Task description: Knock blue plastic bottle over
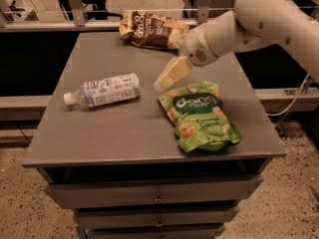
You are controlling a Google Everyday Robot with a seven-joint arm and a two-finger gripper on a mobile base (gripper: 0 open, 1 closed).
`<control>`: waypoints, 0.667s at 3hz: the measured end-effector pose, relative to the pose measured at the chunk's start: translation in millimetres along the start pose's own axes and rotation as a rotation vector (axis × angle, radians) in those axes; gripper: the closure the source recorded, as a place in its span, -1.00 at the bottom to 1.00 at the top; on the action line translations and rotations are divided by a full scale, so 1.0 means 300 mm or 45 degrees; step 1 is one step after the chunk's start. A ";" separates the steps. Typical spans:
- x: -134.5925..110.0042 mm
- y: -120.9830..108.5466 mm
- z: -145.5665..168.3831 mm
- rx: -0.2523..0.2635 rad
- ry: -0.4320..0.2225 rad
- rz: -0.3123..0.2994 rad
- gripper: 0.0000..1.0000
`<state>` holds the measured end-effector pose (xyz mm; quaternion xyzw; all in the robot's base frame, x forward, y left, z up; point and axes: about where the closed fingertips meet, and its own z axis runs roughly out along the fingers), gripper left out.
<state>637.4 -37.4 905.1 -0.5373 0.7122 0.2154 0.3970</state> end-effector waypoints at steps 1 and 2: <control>0.053 -0.106 -0.169 0.229 -0.195 0.122 -1.00; 0.065 -0.177 -0.250 0.358 -0.243 0.156 -1.00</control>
Offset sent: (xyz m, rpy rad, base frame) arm 0.0091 -0.0507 0.0178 0.1373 -0.0736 -0.1591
